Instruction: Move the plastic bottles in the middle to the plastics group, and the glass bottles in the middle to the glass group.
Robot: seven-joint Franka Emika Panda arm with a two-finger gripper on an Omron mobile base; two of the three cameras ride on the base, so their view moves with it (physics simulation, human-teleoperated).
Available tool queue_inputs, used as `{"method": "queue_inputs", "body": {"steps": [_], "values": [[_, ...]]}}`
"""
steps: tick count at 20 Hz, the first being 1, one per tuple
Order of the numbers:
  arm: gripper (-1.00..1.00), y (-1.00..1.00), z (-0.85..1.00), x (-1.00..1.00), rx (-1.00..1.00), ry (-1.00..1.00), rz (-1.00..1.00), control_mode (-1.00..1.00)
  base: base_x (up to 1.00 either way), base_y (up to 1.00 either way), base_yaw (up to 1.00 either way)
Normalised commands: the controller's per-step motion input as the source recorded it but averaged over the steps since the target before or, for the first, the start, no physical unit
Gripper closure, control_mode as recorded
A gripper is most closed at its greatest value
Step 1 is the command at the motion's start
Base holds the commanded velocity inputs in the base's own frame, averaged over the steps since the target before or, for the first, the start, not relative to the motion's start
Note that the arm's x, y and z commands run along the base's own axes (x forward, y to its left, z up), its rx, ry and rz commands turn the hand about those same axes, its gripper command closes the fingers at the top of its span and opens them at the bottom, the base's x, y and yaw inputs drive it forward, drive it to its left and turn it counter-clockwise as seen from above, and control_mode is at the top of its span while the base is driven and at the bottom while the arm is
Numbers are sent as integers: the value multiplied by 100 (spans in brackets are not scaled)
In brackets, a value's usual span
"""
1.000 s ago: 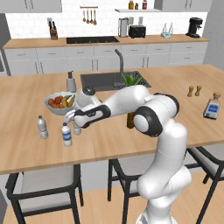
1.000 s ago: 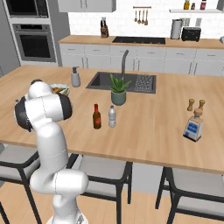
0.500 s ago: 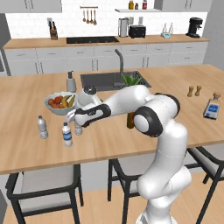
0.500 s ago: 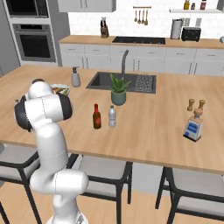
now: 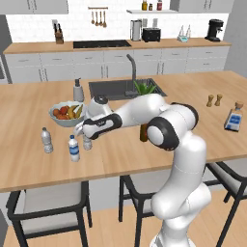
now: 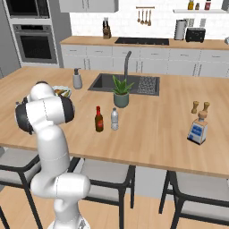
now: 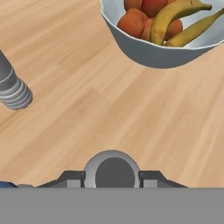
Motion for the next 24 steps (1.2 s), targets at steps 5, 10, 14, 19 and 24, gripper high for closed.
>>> {"method": "queue_inputs", "body": {"steps": [5, 10, 14, 19, 24], "values": [[100, 0, -26, 0, 0, 0, 2, -100, 0, 0, 0], [100, 0, -3, 0, 0, 0, 0, -100, 0, 0, 0], [-100, 0, 0, 0, 0, 0, 0, -100, 0, 0, 0], [-100, 0, 6, 0, 0, 0, 0, -100, 0, 0, 0], [-100, -1, 31, -4, 0, 0, 0, -100, 0, 0, 0]]}}
